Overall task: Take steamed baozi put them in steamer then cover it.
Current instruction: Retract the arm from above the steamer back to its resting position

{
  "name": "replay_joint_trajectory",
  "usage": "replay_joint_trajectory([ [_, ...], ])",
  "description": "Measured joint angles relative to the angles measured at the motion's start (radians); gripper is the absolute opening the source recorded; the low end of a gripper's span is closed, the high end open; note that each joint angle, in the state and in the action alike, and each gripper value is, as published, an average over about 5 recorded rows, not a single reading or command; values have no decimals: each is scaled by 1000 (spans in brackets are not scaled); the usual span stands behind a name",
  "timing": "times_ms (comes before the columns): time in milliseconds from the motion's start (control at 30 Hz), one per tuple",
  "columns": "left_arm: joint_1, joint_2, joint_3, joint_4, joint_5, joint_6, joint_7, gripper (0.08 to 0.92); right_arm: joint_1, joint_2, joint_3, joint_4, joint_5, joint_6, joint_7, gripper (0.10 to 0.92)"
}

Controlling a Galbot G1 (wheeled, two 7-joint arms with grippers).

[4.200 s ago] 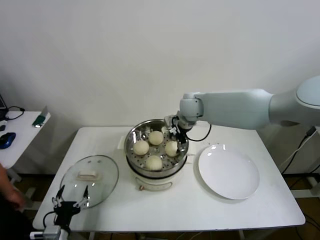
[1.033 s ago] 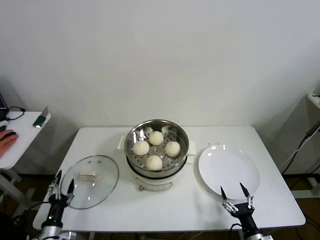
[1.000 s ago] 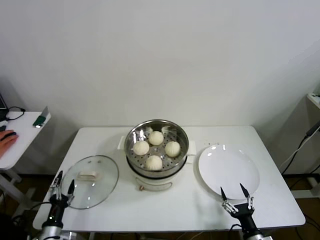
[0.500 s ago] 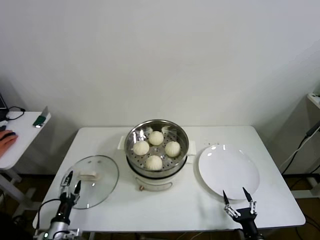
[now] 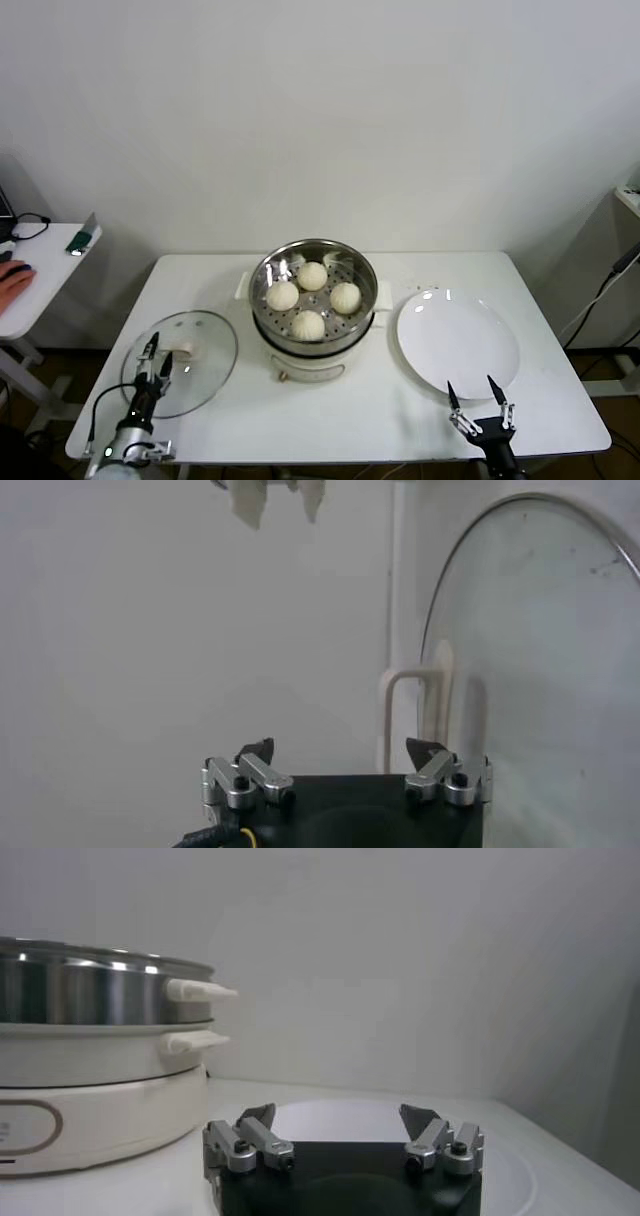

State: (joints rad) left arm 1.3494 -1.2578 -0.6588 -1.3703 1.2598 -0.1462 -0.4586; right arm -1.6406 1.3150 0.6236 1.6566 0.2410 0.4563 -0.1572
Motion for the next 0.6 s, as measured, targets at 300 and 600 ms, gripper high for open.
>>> replay_joint_trajectory([
  [300,-38,-1,7,37,29,25,11,802,-9,4,7,14,-1,6,0,823],
  [600,-53,-3,12,45,58,30,21,559,-13,12,8,14,-5,11,1,823],
])
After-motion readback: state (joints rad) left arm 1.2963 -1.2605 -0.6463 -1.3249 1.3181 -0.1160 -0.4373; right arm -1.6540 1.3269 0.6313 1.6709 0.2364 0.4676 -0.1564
